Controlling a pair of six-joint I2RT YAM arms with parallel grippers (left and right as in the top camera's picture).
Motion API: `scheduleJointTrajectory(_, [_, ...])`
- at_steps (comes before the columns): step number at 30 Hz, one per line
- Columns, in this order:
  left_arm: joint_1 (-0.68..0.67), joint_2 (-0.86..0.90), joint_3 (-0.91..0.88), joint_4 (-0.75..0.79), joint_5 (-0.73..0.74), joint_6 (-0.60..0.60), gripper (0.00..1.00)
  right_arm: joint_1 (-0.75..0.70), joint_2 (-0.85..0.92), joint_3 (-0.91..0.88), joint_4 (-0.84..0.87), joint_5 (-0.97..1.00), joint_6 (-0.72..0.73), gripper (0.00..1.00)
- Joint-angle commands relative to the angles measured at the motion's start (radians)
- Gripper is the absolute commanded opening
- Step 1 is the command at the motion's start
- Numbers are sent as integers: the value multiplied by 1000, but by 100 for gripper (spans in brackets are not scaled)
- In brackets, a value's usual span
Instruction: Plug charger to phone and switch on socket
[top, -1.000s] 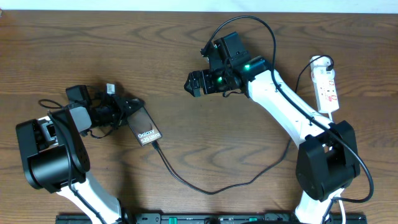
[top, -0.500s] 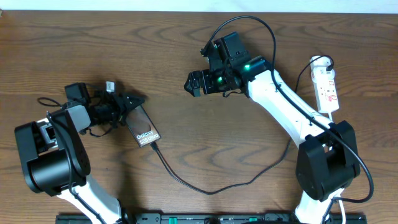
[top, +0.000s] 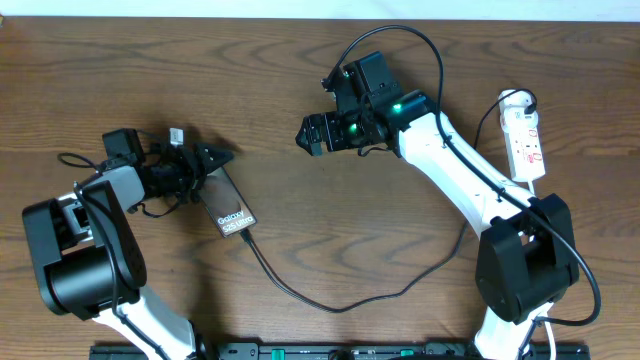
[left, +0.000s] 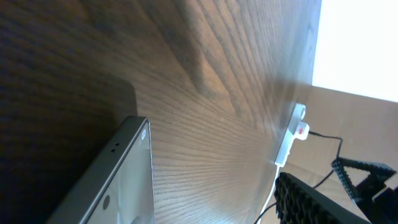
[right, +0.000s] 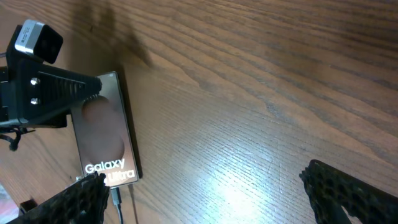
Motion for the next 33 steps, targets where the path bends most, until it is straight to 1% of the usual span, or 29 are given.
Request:
scheduleJointTrajectory(1, [11, 69, -50, -47, -346, -31, 80, 7, -10, 11, 0, 7, -19, 99])
scheduleJointTrajectory(12, [11, 69, -50, -80, -445, -94, 84, 7, -10, 11, 0, 7, -19, 99])
scheduleJointTrajectory(18, [11, 69, -50, -89, -457, -99, 85, 7, -10, 11, 0, 7, -19, 99])
scheduleJointTrajectory(21, [11, 69, -50, -98, -480, -108, 88, 7, -10, 11, 0, 7, -19, 99])
scheduleJointTrajectory(27, [11, 69, -50, -114, -482, -111, 89, 7, -10, 11, 2, 7, -19, 99])
scheduleJointTrajectory(33, [11, 69, -50, -138, -534, -137, 89, 7, -10, 11, 3, 7, -19, 99])
